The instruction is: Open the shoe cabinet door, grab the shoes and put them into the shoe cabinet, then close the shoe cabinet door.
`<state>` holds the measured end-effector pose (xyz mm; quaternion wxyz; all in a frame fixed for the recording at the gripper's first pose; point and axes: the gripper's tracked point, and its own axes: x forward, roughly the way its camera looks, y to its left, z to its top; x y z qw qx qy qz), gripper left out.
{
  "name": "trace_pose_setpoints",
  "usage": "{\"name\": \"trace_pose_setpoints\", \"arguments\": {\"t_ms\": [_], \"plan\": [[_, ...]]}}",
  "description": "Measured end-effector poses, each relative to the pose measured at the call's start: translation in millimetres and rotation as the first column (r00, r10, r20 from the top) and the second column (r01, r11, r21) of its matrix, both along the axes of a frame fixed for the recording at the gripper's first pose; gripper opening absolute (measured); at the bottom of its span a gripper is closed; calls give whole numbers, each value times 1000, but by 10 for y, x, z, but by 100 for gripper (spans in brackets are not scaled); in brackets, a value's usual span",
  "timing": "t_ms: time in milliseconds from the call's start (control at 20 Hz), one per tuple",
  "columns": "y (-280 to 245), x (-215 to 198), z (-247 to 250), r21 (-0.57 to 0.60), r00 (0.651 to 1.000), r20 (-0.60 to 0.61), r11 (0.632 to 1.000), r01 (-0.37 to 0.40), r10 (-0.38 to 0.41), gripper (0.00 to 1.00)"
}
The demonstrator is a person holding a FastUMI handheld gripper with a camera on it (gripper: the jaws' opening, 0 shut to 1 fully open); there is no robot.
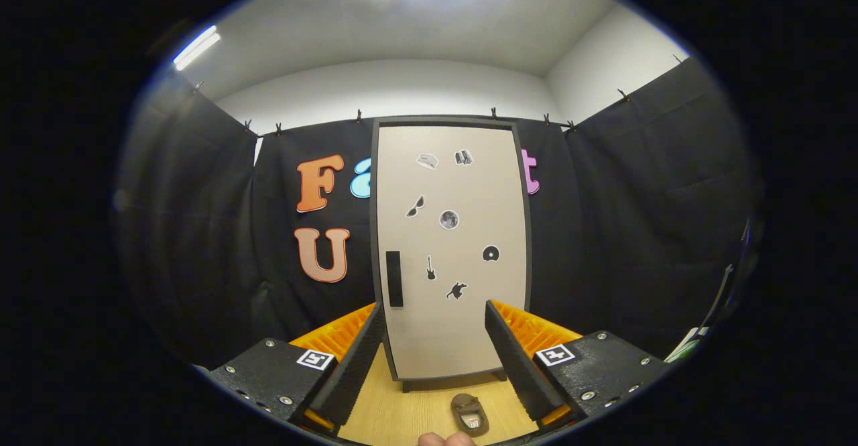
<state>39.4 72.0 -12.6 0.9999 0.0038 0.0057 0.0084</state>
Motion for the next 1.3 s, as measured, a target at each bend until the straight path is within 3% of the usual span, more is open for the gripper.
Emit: {"name": "trace_pose_setpoints", "arguments": {"t_ms": [300,550,750,1000,1300], "plan": [[451,612,-204,-16,998,-35,999,-51,51,94],[669,1460,-531,-52,997,-54,997,-59,56,94],[811,2119,-698,0,995,-65,997,-75,74,90],[896,2685,-843,6,991,-93,995,-98,98,73],[1001,2903,-945,18,987,-108,993,-115,116,45]]}}
